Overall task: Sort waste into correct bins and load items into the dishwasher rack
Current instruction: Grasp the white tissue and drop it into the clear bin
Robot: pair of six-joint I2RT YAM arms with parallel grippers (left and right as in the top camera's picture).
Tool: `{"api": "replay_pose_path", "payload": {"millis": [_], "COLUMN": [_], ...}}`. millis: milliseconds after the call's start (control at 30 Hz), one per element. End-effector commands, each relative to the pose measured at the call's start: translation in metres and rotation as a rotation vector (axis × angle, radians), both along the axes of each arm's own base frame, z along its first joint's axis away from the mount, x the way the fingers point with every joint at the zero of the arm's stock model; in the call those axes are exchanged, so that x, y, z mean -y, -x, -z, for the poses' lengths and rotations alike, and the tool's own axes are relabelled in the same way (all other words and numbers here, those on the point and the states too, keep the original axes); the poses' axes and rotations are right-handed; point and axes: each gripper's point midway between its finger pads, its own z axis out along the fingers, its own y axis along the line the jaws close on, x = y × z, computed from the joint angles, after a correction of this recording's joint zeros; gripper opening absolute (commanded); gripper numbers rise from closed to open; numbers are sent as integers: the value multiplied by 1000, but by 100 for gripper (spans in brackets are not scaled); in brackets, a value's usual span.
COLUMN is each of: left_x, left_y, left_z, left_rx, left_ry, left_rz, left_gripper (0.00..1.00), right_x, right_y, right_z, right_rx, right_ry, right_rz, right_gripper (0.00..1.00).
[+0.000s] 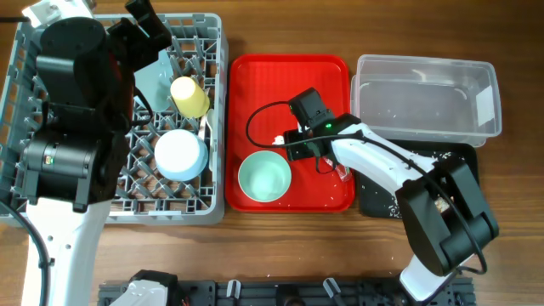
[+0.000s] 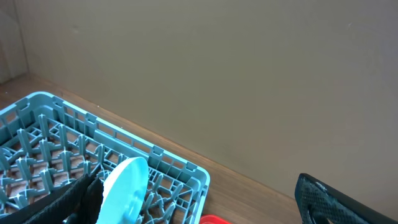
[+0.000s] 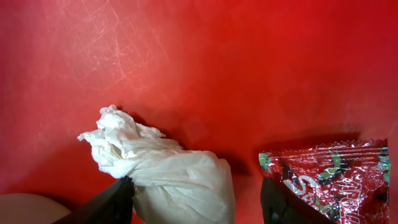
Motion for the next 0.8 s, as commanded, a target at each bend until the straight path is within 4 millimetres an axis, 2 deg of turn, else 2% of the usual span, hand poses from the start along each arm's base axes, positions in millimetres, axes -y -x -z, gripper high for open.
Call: {"api": "replay_pose_path", "payload": {"millis": [0,100,167,300,333,400,467,567,600,633,667,700,733,767], "left_x": [0,0,0,0,0,0,-1,0,0,-1,0,0,0,0], "left_y": [-1,-1,-1,-1,-1,-1,-1,-1,-1,-1,-1,-1,-1,-1], "left_z": [-1,-1,0,-1,-1,0,-1,-1,-1,-1,-1,0,-1,-1], "left_rx": [4,4,4,4,4,4,4,4,4,4,4,4,4,4], "left_ry": [16,16,16,16,16,16,16,16,16,16,16,16,16,16], "left_rz": [2,2,2,2,2,2,1,2,2,1,2,2,2,2], "left_gripper": [100,100,100,100,100,100,100,100,100,100,100,100,100,100], "right_x": [4,3,2,2,2,3,2,-2,-1,3,12,27,44,69], "right_y": [4,2,1,5,6,8,6,-5,-10,-17,-23,-29,-34,-38], "right_z": [10,3,-1,0,1,2,-7,-53,-80,-116,-139,-165,-183,-202], "right_rx": [-23,-7,-1,-17,-23,-30,-16,49,96,182,250,336,400,473], "right_ry": [18,10,1,-1,2,7,-1,-35,-50,-61,-53,-26,7,60], "right_rz": [1,3,1,1,0,-1,-2,-4,-16,-27,-3,47,98,186], "right_gripper": [66,62,49,47,43,22,16,13,13,14,17,23,35,37]}}
